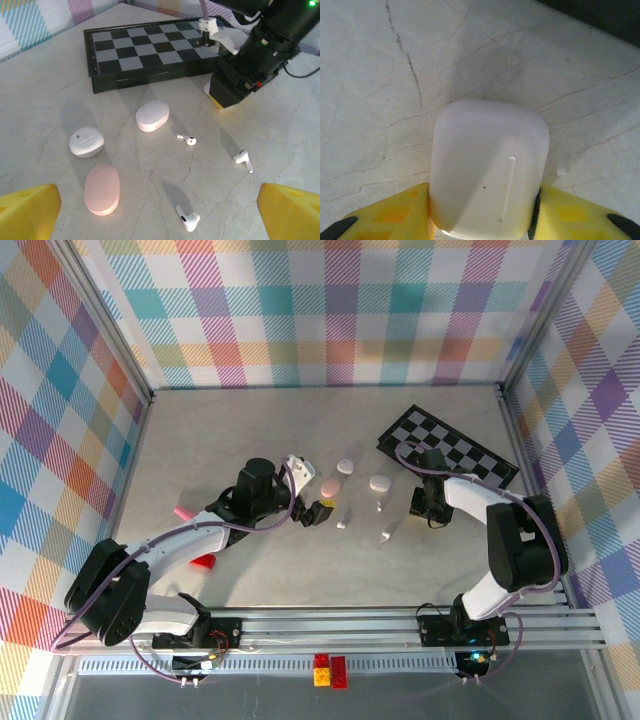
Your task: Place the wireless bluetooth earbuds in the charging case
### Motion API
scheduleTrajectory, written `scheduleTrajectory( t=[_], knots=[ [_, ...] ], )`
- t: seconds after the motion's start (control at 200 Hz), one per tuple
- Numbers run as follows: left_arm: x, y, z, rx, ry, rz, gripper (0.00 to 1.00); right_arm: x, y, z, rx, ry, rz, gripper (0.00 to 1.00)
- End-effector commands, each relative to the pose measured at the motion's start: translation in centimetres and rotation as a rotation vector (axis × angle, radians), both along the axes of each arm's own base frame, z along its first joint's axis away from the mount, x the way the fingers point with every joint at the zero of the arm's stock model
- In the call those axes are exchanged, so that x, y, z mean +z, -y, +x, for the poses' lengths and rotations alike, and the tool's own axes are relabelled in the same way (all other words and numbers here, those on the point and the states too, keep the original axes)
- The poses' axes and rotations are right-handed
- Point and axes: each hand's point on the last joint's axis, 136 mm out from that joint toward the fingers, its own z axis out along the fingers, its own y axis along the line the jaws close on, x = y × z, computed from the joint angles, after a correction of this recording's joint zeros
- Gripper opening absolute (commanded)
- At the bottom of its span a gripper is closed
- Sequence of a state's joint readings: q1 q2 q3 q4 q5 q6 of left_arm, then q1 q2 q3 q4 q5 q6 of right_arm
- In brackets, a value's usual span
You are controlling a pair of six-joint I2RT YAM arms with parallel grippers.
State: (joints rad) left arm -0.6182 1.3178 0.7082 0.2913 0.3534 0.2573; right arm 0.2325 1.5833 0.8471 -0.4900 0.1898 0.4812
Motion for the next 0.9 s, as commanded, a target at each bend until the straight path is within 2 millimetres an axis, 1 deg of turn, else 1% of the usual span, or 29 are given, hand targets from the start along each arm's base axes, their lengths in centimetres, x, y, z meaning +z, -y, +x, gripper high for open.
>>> scheduleTrajectory(
  t=[0.0, 0.06, 0.185, 0.26, 0.345, 0.44, 0.485, 0.535, 0.575, 0.64, 0.78, 0.895],
  knots=[
    [1.7, -1.4, 1.3, 0.136, -0.013, -0.067, 1.00, 2.0, -1.3, 1.1, 0.074, 0.096, 0.065, 0.40],
    [1.9, -1.9, 1.8, 0.187, -0.050, -0.079, 1.00, 3.0, -2.2, 1.5, 0.128, 0.141, 0.092, 0.40],
    [2.0, -2.3, 2.3, 0.224, -0.120, -0.089, 1.00, 5.2, -5.0, 1.9, 0.312, 0.231, 0.104, 0.41],
    [1.6, -3.5, 3.3, 0.296, -0.191, -0.111, 1.00, 6.4, -6.8, 2.2, 0.425, 0.297, 0.076, 0.40],
    [1.5, -4.7, 4.2, 0.325, -0.282, -0.198, 1.00, 7.7, -9.1, 2.3, 0.543, 0.370, 0.085, 0.40],
    [1.6, -5.5, 4.9, 0.357, -0.397, -0.260, 1.00, 9.2, -12.0, 2.0, 0.704, 0.463, 0.097, 0.40],
    [1.1, -6.0, 4.8, 0.389, -0.455, -0.233, 1.00, 9.8, -13.3, 1.7, 0.775, 0.501, 0.100, 0.40],
    [0.9, -6.4, 4.7, 0.429, -0.514, -0.194, 0.98, 10.3, -14.6, 1.2, 0.853, 0.532, 0.119, 0.40],
    [0.5, -6.6, 4.3, 0.451, -0.574, -0.168, 0.99, 10.9, -15.6, 0.8, 0.908, 0.559, 0.131, 0.40],
    [0.4, -6.2, 3.6, 0.448, -0.669, -0.173, 0.97, 11.5, -17.0, 0.1, 0.996, 0.597, 0.146, 0.40],
    [1.0, -3.6, 2.2, 0.365, -0.870, -0.266, 0.88, 12.3, -19.1, -1.1, 1.117, 0.626, 0.170, 0.40],
    [1.2, -1.2, 1.2, 0.296, -0.915, -0.247, 0.85, 13.0, -20.2, -1.7, 1.155, 0.647, 0.201, 0.39]
  ],
)
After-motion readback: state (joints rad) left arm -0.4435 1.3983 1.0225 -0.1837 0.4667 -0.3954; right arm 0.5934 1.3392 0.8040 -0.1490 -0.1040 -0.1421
